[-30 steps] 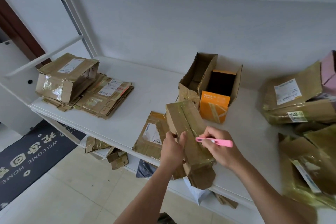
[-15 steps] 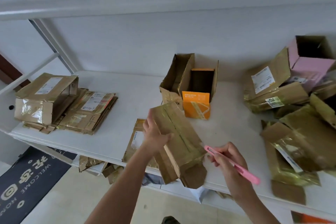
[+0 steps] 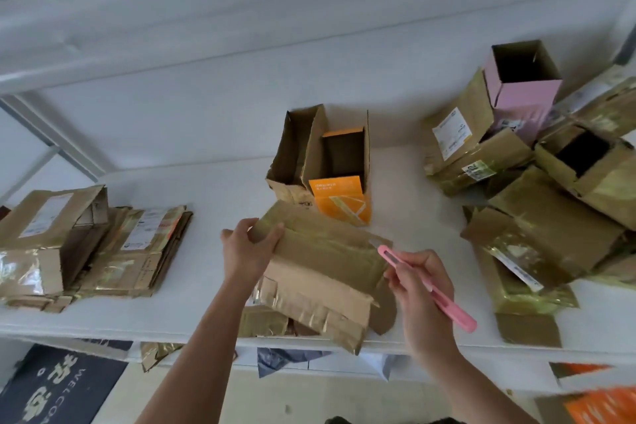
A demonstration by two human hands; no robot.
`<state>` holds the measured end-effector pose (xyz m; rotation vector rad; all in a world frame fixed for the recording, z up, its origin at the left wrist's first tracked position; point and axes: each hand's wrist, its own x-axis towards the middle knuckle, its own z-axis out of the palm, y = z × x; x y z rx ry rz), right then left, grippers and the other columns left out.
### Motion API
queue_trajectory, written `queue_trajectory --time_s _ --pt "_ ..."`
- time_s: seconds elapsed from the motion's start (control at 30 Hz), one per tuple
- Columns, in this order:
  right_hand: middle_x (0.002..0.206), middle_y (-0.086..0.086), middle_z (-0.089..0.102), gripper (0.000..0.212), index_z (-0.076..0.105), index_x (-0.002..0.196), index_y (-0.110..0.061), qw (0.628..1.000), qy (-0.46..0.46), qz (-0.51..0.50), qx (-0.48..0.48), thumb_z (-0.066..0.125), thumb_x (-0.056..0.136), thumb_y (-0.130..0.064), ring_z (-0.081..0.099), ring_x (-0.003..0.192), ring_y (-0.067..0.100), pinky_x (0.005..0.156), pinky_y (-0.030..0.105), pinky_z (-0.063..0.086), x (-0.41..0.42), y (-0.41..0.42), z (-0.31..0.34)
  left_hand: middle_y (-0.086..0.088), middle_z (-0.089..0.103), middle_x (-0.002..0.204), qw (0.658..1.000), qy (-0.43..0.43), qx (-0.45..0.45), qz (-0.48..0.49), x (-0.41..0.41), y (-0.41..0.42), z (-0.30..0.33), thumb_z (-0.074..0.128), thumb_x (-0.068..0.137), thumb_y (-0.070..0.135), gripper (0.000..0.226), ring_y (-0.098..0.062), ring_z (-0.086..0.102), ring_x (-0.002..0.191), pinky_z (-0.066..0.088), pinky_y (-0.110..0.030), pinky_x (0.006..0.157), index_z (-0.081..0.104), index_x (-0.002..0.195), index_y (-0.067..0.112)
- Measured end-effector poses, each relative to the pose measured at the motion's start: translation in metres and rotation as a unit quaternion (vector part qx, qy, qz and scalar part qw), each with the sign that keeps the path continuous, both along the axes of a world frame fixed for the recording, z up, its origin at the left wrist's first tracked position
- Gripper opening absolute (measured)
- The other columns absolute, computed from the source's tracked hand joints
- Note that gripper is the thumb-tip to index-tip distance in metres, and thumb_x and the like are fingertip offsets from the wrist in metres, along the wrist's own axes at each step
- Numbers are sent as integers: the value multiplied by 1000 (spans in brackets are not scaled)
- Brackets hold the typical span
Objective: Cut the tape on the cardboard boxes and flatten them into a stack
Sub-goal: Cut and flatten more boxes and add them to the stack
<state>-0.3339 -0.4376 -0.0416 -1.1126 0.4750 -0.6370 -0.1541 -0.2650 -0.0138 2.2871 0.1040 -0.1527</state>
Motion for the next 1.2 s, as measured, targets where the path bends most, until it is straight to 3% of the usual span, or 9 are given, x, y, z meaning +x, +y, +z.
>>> queue_trajectory --time_s 0.1,0.23,0.33,0.43,0.53,0.7,0.83,1.03,1.2 --pt "72 8 62 21 64 74 -26 1000 -5 5 -13 64 89 -12 58 71 22 61 31 47 17 -18 -3 -1 40 109 993 -10 114 4 -22 7 10 61 87 58 56 -24 52 95 42 -35 82 57 122 15" --pt "71 8 61 10 64 73 -27 999 16 27 -4 67 82 -23 57 69 19 63 31 47 31 -19 -18 -10 34 126 960 -18 279 -35 -44 8 -6 52 95 40 48 -35 40 121 34 -48 102 43 135 15" --pt "74 8 62 27 65 73 -26 999 13 30 11 62 93 -8 57 73 20 70 36 47 35 -16 -26 -9 28 147 950 -132 241 -149 -47 -3 -21 53 94 16 47 -31 30 134 24 -46 114 46 141 19" --pt "72 7 61 21 62 72 -25 999 16 35 31 64 93 -23 55 73 22 75 42 47 31 -16 -24 -1 32 156 929 -158 242 -232 -57 -18 -38 34 102 35 47 -22 25 146 15 -45 122 44 146 25" --pt "75 7 61 19 60 79 -22 998 7 56 42 67 88 -37 56 76 24 81 48 47 19 -19 -29 1 45 150 917 -197 270 -218 -64 -21 -50 17 97 42 58 -19 32 145 18 -46 122 46 145 27" --pt "79 4 63 4 57 91 -8 996 12 66 57 56 96 -9 64 81 16 85 44 55 10 -25 -34 -1 50 146 914 -214 275 -206 -60 -19 -54 19 96 40 58 -20 38 141 24 -49 119 49 143 26" --pt "79 9 62 13 57 94 -3 989 3 72 132 58 92 -16 62 76 16 78 37 57 10 -28 -35 0 48 147 914 -212 278 -207 -63 -20 -53 18 95 41 59 -20 37 141 23 -49 120 46 145 27" --pt "80 7 62 8 60 97 0 990 26 80 114 53 97 -2 61 81 15 89 48 55 11 -25 -40 0 47 148 914 -210 278 -207 -63 -19 -54 17 94 41 60 -20 35 142 20 -47 121 45 145 28" --pt "80 12 65 13 62 96 6 995 35 59 78 53 98 -4 66 82 20 85 41 59 11 -26 -38 1 46 148 914 -210 279 -208 -64 -17 -54 15 94 41 61 -19 33 143 18 -47 122 44 146 27"
